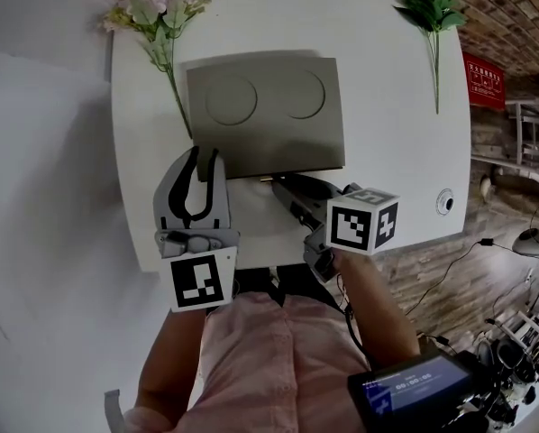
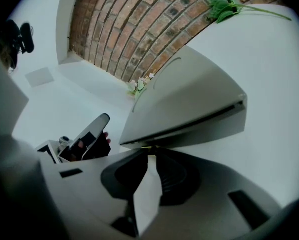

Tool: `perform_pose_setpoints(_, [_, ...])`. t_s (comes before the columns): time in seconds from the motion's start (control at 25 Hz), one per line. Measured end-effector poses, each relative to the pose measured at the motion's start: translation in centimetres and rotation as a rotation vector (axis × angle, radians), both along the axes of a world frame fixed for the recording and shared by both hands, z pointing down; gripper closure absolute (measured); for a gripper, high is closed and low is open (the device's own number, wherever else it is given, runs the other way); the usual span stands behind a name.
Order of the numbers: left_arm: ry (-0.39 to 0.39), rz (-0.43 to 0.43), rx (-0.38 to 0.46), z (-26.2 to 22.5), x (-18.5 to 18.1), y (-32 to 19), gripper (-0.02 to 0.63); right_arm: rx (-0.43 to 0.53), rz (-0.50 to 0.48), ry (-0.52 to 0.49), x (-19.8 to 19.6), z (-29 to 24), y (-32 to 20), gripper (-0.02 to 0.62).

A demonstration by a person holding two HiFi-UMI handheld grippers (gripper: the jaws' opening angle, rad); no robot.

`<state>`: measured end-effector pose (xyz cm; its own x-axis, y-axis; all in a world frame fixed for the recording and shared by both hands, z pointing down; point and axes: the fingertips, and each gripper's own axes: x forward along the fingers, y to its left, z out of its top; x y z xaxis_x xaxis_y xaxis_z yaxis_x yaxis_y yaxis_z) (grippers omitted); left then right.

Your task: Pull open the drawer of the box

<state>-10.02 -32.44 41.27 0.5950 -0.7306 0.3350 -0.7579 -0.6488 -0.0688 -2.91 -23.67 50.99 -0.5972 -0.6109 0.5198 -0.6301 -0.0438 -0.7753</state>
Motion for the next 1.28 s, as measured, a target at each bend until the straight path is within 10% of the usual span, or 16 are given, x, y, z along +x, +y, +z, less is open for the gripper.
perform_pose_setpoints(1.28, [-0.013,-0.003,0.037,-1.9,0.9,3.7,0.509,-0.007,-0.050,0.001,-1.2,-0.1,4.3,0.537])
